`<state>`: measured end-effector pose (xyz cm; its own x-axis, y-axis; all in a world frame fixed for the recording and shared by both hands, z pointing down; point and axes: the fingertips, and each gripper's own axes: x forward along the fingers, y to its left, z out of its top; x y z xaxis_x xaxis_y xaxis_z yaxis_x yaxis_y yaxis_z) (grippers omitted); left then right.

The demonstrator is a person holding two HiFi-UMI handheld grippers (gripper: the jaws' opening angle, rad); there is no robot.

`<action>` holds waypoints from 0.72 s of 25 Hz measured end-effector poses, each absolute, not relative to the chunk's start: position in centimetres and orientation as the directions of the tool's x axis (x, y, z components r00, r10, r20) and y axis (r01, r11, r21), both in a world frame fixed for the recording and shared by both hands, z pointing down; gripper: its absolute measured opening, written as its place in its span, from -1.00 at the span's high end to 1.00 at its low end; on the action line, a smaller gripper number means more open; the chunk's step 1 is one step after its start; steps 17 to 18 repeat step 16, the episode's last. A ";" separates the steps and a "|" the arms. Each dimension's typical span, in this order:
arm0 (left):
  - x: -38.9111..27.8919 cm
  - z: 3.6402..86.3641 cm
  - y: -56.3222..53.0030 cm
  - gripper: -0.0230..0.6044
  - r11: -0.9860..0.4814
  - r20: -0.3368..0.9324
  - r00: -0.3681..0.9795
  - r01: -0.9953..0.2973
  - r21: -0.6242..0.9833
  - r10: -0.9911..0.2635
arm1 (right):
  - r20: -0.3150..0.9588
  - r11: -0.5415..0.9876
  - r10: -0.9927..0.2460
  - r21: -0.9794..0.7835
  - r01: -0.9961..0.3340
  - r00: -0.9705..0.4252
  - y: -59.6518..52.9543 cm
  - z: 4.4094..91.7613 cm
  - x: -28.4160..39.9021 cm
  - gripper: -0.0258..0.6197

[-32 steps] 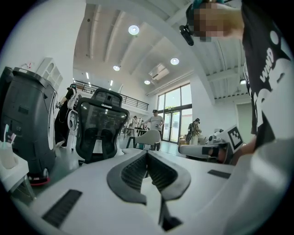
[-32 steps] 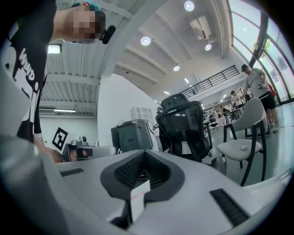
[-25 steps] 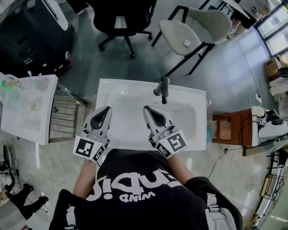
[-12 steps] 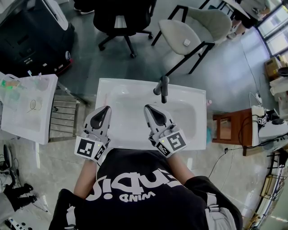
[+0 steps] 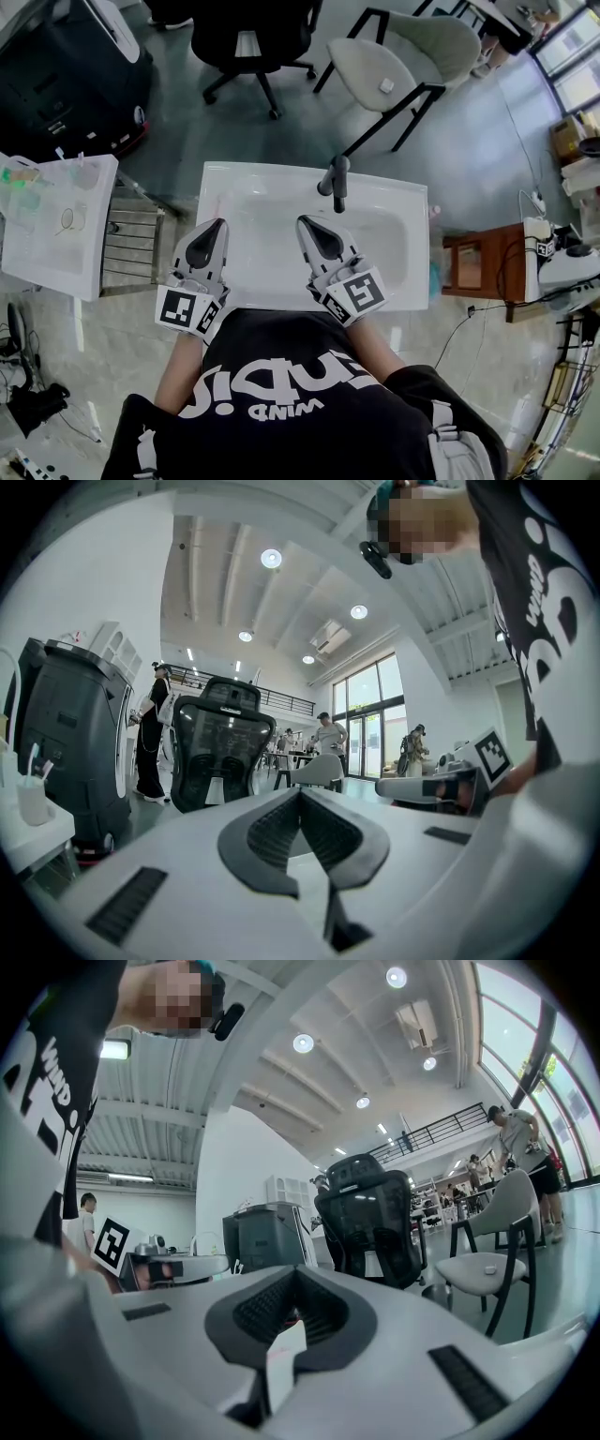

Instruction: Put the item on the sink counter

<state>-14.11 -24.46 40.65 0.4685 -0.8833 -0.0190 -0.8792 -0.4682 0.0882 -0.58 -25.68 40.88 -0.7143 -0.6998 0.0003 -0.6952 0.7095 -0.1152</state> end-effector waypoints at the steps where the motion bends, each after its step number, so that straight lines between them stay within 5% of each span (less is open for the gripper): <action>1: -14.1 40.7 -24.5 0.86 -0.466 -0.019 0.467 -0.880 0.088 -0.884 | 0.003 0.710 -0.700 -0.115 -0.695 -0.715 -25.7 40.9 -0.5 0.86; 18: -14.1 41.1 -24.7 0.86 -0.443 -0.016 0.444 -0.891 0.101 -0.896 | 0.018 0.715 -0.692 -0.116 -0.689 -0.722 -25.6 41.4 -0.2 0.86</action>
